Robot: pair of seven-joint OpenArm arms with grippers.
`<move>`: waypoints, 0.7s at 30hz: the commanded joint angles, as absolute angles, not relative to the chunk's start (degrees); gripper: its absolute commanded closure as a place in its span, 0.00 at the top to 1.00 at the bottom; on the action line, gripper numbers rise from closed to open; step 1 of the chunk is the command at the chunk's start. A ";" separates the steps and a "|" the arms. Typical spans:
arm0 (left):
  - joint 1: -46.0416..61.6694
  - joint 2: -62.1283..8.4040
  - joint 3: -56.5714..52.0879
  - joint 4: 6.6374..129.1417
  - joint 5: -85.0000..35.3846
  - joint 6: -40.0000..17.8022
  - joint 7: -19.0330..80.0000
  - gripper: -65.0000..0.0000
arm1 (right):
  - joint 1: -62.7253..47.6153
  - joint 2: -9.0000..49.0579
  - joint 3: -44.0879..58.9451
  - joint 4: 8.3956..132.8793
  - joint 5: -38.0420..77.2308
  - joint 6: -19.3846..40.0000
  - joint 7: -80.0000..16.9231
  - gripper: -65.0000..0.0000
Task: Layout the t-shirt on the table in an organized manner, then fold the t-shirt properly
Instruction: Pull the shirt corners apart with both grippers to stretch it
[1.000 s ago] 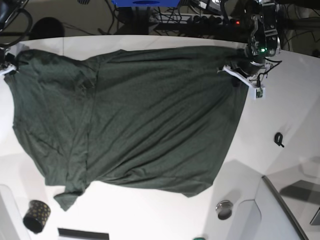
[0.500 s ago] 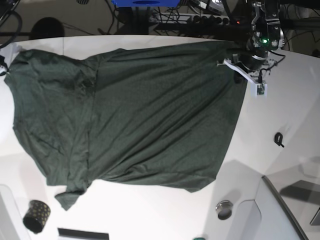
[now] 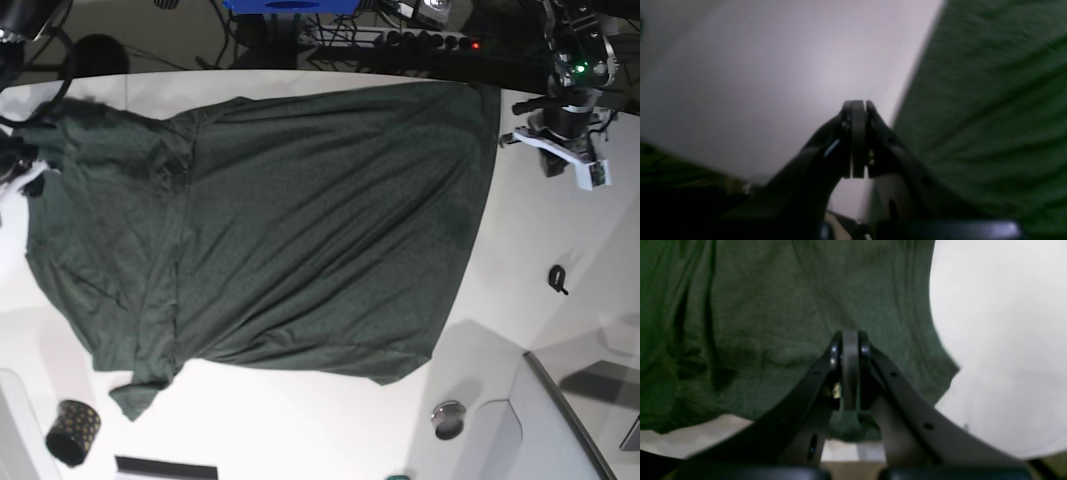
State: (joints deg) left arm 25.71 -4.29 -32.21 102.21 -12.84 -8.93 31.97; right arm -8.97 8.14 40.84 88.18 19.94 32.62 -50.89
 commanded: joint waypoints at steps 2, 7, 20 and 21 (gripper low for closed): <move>27.21 -4.70 -32.40 103.60 -13.14 -9.01 30.90 0.00 | -8.84 7.60 45.93 89.27 20.18 32.75 -51.91 0.02; 30.99 -5.05 -32.40 103.69 -20.70 -9.10 30.99 0.00 | -8.92 5.93 56.13 88.92 20.26 32.92 -56.75 0.27; 35.91 -5.05 -32.48 96.31 -40.66 -9.10 30.99 0.67 | -8.22 6.55 60.00 79.08 20.44 40.00 -56.57 0.60; 36.09 -5.05 -32.48 95.69 -41.71 -9.10 30.99 0.68 | -8.13 6.99 60.97 77.58 20.44 40.00 -56.57 0.60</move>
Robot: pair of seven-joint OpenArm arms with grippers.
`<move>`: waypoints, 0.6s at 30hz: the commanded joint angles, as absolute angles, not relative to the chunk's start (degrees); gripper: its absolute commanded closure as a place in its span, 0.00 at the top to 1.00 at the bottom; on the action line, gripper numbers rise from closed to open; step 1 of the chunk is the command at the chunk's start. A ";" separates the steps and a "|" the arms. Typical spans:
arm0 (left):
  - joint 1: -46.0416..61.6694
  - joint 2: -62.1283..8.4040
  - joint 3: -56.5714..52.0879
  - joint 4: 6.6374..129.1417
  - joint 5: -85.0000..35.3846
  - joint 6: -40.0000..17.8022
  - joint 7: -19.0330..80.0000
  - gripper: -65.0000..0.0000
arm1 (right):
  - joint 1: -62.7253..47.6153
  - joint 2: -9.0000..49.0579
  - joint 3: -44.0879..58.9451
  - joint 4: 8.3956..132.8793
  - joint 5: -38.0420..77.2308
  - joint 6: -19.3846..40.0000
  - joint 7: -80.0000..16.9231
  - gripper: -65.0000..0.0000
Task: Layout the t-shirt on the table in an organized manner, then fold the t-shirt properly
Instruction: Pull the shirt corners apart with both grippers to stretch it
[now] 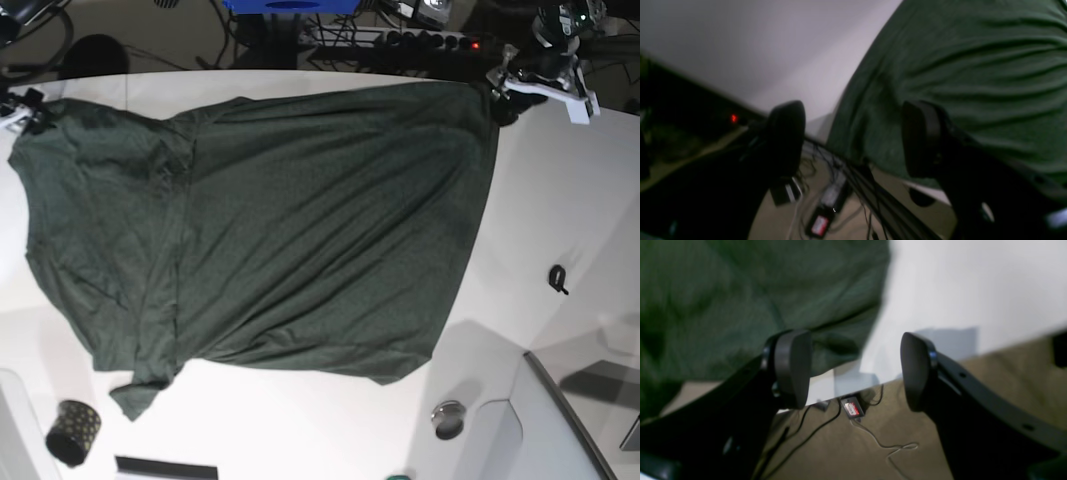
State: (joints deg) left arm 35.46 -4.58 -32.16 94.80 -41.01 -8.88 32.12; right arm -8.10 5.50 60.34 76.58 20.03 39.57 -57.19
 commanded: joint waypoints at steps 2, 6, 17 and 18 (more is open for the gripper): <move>36.18 -5.05 -32.48 94.64 -44.09 -9.10 30.99 0.68 | -7.69 7.16 62.29 75.38 20.44 40.00 -56.57 0.60; 36.18 -5.05 -32.48 92.70 -46.73 -10.07 31.08 0.68 | -7.60 7.16 62.55 74.95 20.44 40.00 -56.66 0.60; 33.63 -5.05 -32.57 86.29 -46.37 -14.64 31.08 0.67 | -7.60 7.25 62.55 75.21 20.35 40.00 -56.75 0.60; 33.45 -5.05 -32.57 85.67 -46.37 -14.64 31.08 0.67 | -7.60 7.25 62.55 75.21 20.35 40.00 -56.75 0.60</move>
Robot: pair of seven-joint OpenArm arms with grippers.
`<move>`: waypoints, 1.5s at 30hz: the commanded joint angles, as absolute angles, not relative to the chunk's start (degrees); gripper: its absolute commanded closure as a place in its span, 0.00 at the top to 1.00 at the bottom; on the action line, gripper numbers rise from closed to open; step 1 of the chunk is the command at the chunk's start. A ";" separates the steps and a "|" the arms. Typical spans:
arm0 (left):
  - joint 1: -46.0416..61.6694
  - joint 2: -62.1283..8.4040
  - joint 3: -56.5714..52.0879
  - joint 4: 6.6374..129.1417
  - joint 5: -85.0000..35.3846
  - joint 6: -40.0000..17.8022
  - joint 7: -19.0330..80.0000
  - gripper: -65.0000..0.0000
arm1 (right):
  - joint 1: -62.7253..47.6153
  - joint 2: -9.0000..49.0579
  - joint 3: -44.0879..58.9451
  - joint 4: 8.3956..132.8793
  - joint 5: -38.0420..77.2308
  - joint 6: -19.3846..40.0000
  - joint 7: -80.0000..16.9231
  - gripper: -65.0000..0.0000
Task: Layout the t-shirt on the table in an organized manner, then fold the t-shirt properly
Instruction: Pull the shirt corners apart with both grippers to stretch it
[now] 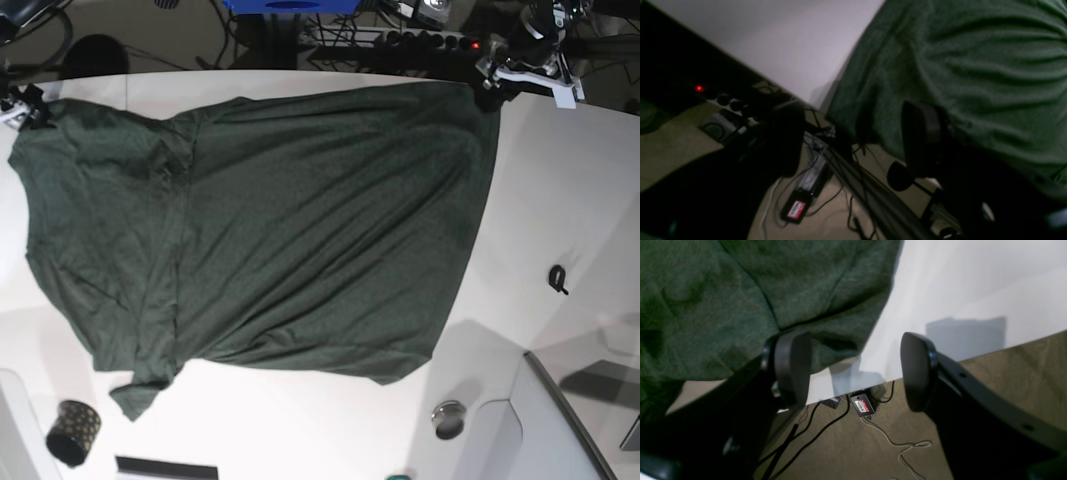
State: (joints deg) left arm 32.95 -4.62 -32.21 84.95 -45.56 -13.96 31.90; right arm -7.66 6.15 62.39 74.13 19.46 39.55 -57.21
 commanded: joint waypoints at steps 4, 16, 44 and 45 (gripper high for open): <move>33.01 -5.05 -32.57 84.97 -46.37 -14.64 30.99 0.67 | -7.60 7.25 62.46 75.21 20.35 40.00 -56.75 0.60; 35.47 -4.88 -32.48 94.29 -46.46 -14.55 32.48 0.67 | -7.60 7.34 62.46 75.21 20.35 40.00 -56.92 0.60; 28.62 -4.79 -33.98 83.56 -40.13 -14.46 33.63 0.67 | -7.60 7.87 62.55 75.03 20.35 40.00 -56.75 0.60; 28.62 -4.62 -33.98 83.12 -40.13 -14.55 33.63 0.67 | -7.60 7.87 62.55 75.03 20.35 40.00 -56.75 0.60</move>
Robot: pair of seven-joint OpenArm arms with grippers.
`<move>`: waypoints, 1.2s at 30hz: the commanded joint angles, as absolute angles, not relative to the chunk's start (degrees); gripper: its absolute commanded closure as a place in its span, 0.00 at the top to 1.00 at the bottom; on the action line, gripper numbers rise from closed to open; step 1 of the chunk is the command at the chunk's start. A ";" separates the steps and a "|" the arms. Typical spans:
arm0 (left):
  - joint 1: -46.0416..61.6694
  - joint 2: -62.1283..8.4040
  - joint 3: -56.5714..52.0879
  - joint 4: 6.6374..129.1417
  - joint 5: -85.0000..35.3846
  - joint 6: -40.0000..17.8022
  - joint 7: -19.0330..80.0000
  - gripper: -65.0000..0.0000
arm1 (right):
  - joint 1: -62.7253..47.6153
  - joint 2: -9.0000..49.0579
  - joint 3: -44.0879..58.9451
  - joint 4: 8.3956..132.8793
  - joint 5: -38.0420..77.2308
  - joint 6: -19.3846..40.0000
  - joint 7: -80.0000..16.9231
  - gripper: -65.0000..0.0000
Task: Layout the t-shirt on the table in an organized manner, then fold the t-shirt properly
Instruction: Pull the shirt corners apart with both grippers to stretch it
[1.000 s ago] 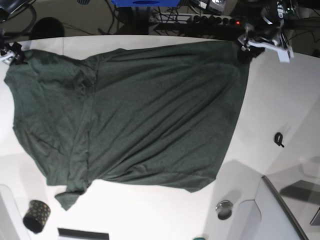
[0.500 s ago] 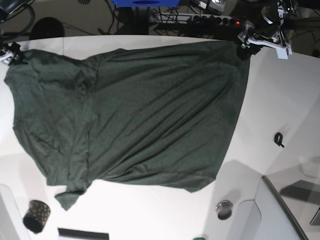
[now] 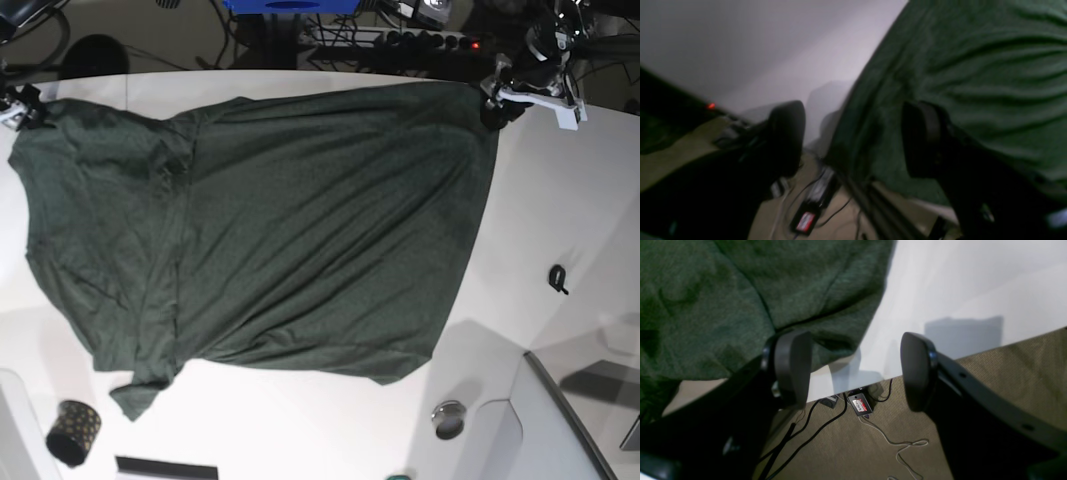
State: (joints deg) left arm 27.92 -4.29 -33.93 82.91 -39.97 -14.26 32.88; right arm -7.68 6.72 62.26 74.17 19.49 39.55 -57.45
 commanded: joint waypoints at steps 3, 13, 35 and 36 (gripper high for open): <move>28.62 -4.09 -31.96 82.95 -40.13 -14.64 33.71 0.67 | -7.60 7.87 62.55 75.03 20.35 40.00 -56.57 0.60; 28.62 -3.82 -29.58 82.95 -40.13 -14.64 33.71 0.66 | -5.93 7.96 62.73 74.95 20.35 40.00 -54.37 0.60; 28.53 -4.26 -29.67 83.38 -40.31 -14.64 33.71 0.00 | -5.41 9.89 62.64 67.21 20.26 40.00 -49.89 0.60; 28.53 -4.26 -29.67 83.38 -40.31 -14.64 33.71 0.00 | -6.02 9.63 62.64 68.97 20.26 40.00 -49.89 0.60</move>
